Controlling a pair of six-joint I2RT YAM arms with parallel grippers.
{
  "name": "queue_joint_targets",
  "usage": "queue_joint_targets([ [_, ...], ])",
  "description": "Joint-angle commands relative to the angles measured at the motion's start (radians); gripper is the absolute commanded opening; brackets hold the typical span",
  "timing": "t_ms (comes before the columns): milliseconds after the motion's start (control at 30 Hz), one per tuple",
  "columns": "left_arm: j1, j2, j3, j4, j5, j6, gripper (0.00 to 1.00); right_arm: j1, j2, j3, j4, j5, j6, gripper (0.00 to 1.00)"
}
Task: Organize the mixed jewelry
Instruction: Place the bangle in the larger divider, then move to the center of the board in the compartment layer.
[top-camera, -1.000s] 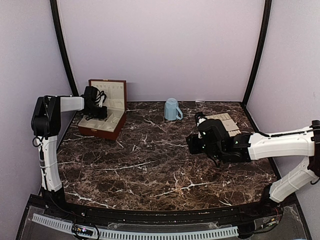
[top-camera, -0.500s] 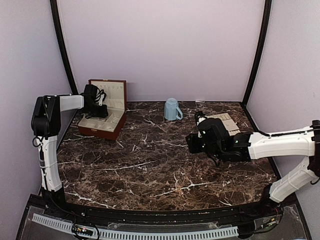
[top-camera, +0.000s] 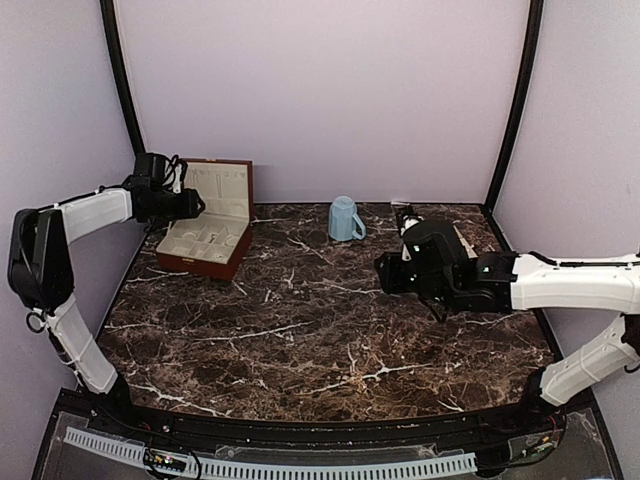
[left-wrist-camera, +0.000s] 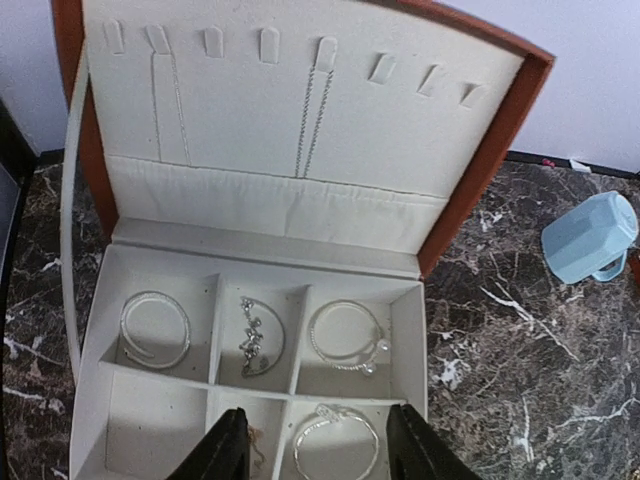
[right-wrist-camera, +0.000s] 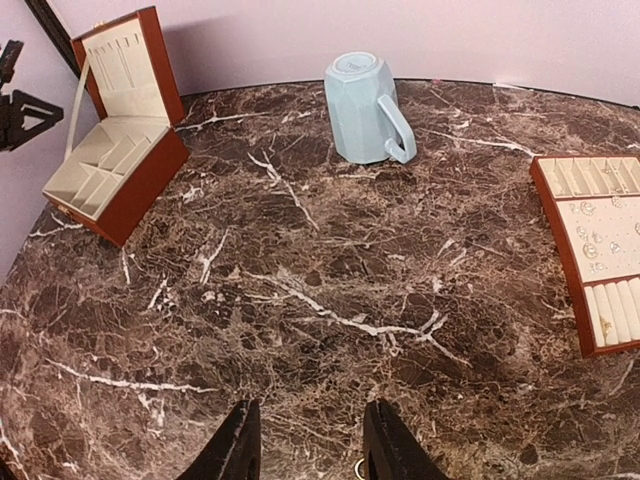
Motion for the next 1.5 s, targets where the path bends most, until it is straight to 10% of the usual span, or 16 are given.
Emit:
queue_joint_targets([
  [0,0.002,-0.182,-0.163,0.069,0.006,-0.106,0.51,-0.009,-0.048,0.064,-0.064,0.036,0.046,0.37],
  [467,0.002,-0.723,-0.423,-0.068,-0.078,-0.107,0.68,-0.161,-0.068,0.116,-0.314,0.004,0.183,0.42],
  [1467,0.002,-0.868,-0.582,-0.038,-0.19,0.0,0.72,-0.793,0.091,-0.001,-0.223,-0.31,0.126,0.27],
])
